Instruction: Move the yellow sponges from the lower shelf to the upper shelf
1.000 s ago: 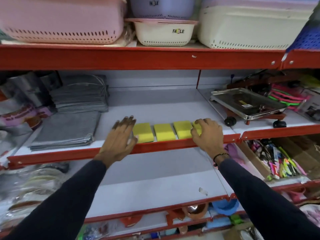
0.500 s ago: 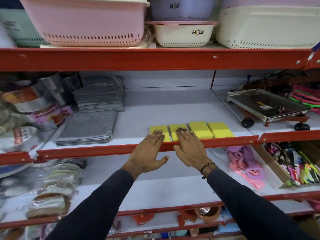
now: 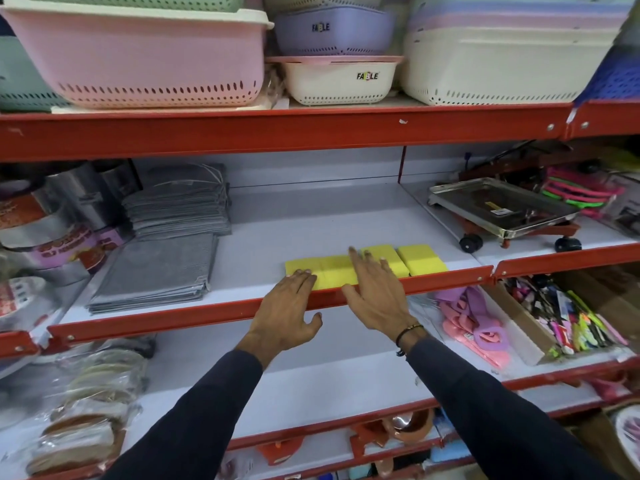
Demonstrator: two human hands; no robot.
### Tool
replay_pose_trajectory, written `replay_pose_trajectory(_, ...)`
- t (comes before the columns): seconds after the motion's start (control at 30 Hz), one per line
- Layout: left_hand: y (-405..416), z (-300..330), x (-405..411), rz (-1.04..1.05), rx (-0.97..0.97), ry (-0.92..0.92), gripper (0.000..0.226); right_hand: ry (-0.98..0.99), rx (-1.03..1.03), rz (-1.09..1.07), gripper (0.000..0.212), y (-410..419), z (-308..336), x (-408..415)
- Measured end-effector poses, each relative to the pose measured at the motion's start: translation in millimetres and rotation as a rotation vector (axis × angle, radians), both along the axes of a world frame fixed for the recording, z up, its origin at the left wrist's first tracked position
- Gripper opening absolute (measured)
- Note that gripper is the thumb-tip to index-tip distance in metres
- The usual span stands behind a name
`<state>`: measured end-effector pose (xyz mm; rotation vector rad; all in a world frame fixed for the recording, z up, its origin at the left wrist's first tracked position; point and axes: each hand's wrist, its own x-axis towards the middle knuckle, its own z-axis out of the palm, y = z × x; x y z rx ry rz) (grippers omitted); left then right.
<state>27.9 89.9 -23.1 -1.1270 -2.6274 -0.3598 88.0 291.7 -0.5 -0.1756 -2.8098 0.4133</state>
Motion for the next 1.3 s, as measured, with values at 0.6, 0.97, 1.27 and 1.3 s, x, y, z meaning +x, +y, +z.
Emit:
replay_pose_trajectory(0.6,0,-8,3,0.023,0.033,0.037,0.076,-0.051,0.089,-0.074,0.086,31,-2,21)
replay_pose_trajectory(0.97,4,-13,5,0.062,0.026,0.054,0.081,-0.183,0.041,-0.152,0.091,40,-9,33)
replay_pose_trajectory(1.27,5,-12,7,0.090,-0.055,0.052,0.085,-0.186,0.113,-0.132,0.085,38,-3,40)
replay_pose_trajectory(1.3,2,-3,12,0.081,-0.056,0.075,0.086,-0.150,0.137,-0.121,0.084,34,1,45)
